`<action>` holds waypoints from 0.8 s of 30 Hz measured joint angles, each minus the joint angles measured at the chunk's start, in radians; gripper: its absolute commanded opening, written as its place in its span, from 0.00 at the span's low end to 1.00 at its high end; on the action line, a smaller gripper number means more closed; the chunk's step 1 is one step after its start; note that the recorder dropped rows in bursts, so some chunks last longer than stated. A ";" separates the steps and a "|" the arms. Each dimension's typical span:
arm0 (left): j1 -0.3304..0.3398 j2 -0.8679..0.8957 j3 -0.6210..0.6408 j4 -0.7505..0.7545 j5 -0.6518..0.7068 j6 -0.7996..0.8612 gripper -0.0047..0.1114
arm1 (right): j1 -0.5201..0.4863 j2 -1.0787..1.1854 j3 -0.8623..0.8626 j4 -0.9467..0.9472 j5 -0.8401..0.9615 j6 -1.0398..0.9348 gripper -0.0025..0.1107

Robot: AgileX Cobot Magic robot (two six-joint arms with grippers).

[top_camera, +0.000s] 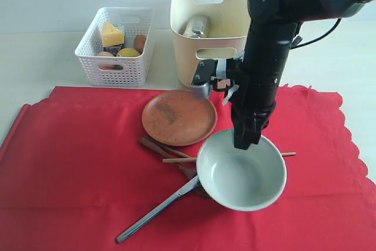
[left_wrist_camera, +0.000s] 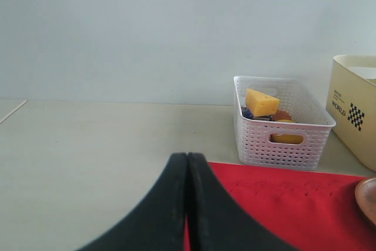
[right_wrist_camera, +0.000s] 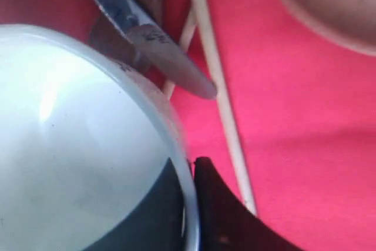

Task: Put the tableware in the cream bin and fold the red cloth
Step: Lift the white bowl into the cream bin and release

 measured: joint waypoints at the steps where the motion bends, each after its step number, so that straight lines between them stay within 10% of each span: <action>1: 0.000 0.000 0.000 0.000 0.000 0.000 0.05 | 0.000 -0.008 -0.015 0.000 0.000 0.004 0.02; 15: 0.000 0.000 0.000 0.000 0.000 0.000 0.05 | 0.000 -0.100 -0.154 0.134 -0.005 0.014 0.02; 24: 0.000 0.000 0.000 0.000 0.000 0.000 0.05 | 0.000 -0.100 -0.235 0.214 -0.378 0.122 0.02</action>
